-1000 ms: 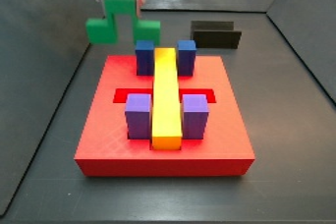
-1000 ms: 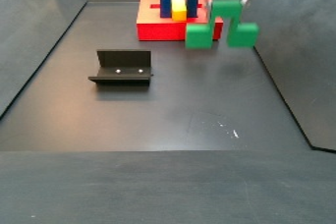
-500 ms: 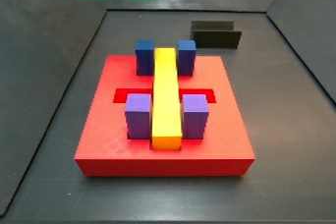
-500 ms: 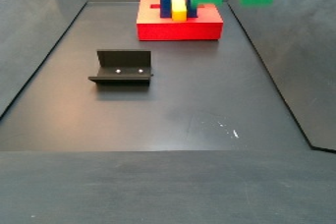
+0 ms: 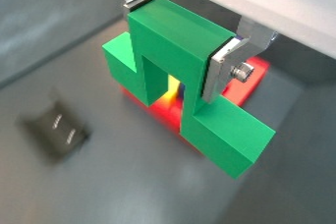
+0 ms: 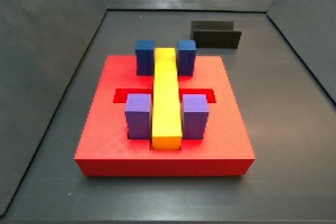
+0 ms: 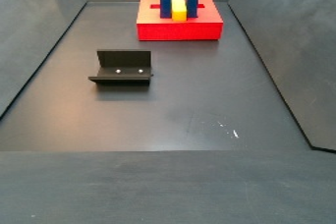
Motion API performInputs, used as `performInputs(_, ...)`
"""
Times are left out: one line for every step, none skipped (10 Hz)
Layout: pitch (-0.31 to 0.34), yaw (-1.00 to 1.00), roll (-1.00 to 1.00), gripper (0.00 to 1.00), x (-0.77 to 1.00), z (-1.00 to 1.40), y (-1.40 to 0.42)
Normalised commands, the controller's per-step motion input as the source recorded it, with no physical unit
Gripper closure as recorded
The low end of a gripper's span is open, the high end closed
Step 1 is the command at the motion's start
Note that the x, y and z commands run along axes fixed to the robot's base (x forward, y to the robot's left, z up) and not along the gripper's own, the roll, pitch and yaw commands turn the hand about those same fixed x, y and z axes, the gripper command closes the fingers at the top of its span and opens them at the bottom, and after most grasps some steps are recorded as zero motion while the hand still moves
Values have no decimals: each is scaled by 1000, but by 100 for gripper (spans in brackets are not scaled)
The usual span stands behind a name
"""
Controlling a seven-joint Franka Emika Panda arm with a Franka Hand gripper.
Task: Pick up the green object. Move up. Move to above the board. Insert the green object.
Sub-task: Move to above the board, then insert the green object.
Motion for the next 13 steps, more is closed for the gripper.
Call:
performInputs(262,3,78,100,849,286,-1400)
performInputs(265,-2,9,100,936,321,-1400)
performInputs(227,-1,-3,100,924,343,-1400)
performInputs(167,9,30,100,527,200,-830)
performInputs(100,11,21,100,270,101,-362)
performInputs(47,6,23,100,146,71,-215)
performInputs(0,0,0,100,34,-14,-34)
performInputs(-90,-63,-16,100,57,-440,-106)
performInputs(-146,-60,63,100,0,-969,-146)
performInputs(-131,-69,76,100,0,-994,-137)
performInputs(-139,-80,54,100,100,-986,-166)
performInputs(-130,-20,44,100,280,-986,-214)
performInputs(-120,0,44,100,423,-994,-266)
